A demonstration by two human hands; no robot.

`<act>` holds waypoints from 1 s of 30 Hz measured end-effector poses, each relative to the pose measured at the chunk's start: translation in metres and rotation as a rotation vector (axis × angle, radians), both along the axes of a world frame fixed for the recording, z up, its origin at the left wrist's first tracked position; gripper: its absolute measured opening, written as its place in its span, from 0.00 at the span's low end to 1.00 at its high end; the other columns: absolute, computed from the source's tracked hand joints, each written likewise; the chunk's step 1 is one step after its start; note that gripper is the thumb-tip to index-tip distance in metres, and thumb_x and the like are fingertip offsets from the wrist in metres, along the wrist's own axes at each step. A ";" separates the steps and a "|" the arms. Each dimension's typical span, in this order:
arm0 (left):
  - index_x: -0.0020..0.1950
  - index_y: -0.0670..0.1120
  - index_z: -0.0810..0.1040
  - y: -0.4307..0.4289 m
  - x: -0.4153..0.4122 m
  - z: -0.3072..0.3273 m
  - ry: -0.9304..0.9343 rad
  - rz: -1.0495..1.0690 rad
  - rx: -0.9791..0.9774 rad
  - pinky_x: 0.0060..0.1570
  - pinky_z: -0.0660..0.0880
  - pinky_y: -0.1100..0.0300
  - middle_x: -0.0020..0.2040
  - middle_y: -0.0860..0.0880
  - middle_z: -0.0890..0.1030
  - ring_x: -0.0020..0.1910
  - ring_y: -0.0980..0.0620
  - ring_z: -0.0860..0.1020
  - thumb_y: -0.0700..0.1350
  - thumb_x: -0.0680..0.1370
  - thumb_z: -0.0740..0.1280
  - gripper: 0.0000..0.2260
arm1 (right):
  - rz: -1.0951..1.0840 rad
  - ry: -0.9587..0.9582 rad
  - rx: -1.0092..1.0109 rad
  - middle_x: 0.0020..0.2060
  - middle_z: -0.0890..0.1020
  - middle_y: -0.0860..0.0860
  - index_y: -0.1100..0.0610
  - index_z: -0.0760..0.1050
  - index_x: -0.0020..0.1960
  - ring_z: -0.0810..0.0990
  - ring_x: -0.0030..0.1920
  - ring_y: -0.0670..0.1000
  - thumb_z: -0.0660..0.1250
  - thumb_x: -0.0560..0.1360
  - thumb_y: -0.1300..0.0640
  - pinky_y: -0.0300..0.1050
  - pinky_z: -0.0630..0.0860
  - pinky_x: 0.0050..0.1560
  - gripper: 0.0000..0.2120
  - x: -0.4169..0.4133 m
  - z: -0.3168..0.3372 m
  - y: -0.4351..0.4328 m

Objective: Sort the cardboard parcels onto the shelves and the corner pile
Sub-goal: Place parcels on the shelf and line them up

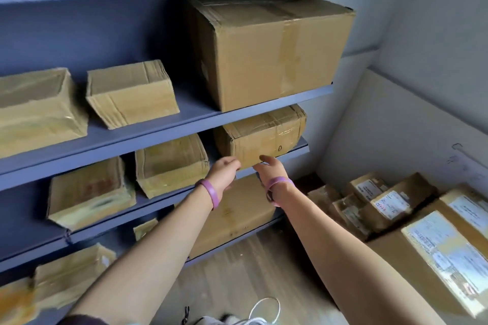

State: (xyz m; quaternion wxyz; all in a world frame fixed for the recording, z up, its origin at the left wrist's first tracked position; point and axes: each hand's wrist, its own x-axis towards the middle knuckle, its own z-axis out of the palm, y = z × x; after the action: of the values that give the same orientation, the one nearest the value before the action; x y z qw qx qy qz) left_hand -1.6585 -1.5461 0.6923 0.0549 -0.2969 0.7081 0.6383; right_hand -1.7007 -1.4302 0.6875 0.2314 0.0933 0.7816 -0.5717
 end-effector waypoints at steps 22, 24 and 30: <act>0.42 0.53 0.73 -0.087 0.260 0.025 0.045 0.590 0.004 0.37 0.64 0.61 0.47 0.47 0.71 0.46 0.49 0.70 0.43 0.81 0.62 0.09 | 0.574 0.039 -0.038 0.42 0.73 0.51 0.56 0.67 0.74 0.69 0.33 0.46 0.60 0.81 0.59 0.38 0.65 0.33 0.21 0.191 0.012 -0.120; 0.42 0.53 0.73 -0.103 0.279 0.027 0.051 0.636 0.002 0.40 0.66 0.60 0.49 0.47 0.71 0.49 0.48 0.70 0.43 0.81 0.61 0.09 | 0.603 0.035 -0.050 0.37 0.69 0.48 0.56 0.67 0.74 0.67 0.33 0.46 0.61 0.81 0.60 0.37 0.63 0.33 0.21 0.206 0.010 -0.142; 0.43 0.52 0.71 -0.164 0.336 0.020 0.068 0.745 0.018 0.37 0.65 0.59 0.49 0.46 0.71 0.48 0.48 0.70 0.42 0.80 0.62 0.07 | 0.682 0.062 -0.037 0.50 0.75 0.55 0.58 0.68 0.73 0.73 0.39 0.50 0.63 0.80 0.60 0.40 0.69 0.43 0.21 0.249 0.006 -0.210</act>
State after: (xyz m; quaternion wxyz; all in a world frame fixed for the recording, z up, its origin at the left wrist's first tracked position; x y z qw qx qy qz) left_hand -1.3227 -1.7105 0.7123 -0.2021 -0.5126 0.5473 0.6300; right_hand -1.4517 -1.6403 0.6934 0.3871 -0.1949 0.7639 -0.4782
